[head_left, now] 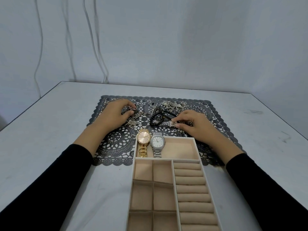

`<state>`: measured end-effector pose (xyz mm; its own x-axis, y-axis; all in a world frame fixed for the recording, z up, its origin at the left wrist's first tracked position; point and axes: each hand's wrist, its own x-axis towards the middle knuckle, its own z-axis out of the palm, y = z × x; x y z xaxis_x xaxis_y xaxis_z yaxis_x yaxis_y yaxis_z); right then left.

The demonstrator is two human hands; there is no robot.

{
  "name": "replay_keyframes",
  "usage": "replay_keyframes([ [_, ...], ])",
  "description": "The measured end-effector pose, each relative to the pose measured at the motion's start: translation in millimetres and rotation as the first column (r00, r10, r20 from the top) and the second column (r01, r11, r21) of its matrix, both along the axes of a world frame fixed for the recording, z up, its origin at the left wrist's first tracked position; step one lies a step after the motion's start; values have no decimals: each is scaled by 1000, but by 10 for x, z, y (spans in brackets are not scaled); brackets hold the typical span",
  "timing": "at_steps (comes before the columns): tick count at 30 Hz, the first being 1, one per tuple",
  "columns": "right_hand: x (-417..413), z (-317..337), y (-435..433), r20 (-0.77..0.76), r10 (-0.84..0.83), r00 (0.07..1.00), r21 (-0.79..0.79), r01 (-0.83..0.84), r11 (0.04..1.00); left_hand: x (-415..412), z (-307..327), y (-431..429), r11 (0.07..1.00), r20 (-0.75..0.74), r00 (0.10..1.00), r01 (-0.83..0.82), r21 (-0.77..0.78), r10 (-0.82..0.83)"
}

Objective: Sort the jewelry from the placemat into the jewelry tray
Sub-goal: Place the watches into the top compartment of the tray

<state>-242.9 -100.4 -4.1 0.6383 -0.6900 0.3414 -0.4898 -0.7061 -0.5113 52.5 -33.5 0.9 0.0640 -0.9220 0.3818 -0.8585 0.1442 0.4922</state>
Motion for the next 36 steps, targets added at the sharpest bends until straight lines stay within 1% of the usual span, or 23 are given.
replay_keyframes([
  [3,-4,4,5,5,-1,1000,-9,1,1000,-5,4,-11,999,101,994,32,8,-32],
  [5,-5,10,5,-4,-2,1000,-12,1,1000,-20,12,-5,999,131,990,45,-8,-43],
  [8,-4,20,7,-30,-3,1000,-32,2,1000,-36,9,-3,998,114,992,57,-39,-53],
  [12,-8,20,7,-50,3,999,-63,-7,998,-44,-11,-17,996,34,997,69,-60,-68],
  [15,-12,10,-2,-53,6,999,-46,-9,999,-49,-17,-30,993,67,992,113,-44,-110],
  [18,-7,10,-3,-42,19,999,-26,-20,999,-59,-3,-48,989,113,983,146,9,-146],
  [24,15,39,6,-38,13,999,9,-12,1000,-88,53,-115,987,125,982,134,86,-144],
  [30,2,29,4,95,0,995,147,-14,989,-85,72,-165,982,116,979,154,106,-166],
  [33,12,38,0,141,-5,990,190,-22,982,-89,63,-179,975,140,968,196,109,-210],
  [36,23,46,2,166,-10,986,215,-26,976,-101,51,-175,972,147,966,196,128,-214],
])
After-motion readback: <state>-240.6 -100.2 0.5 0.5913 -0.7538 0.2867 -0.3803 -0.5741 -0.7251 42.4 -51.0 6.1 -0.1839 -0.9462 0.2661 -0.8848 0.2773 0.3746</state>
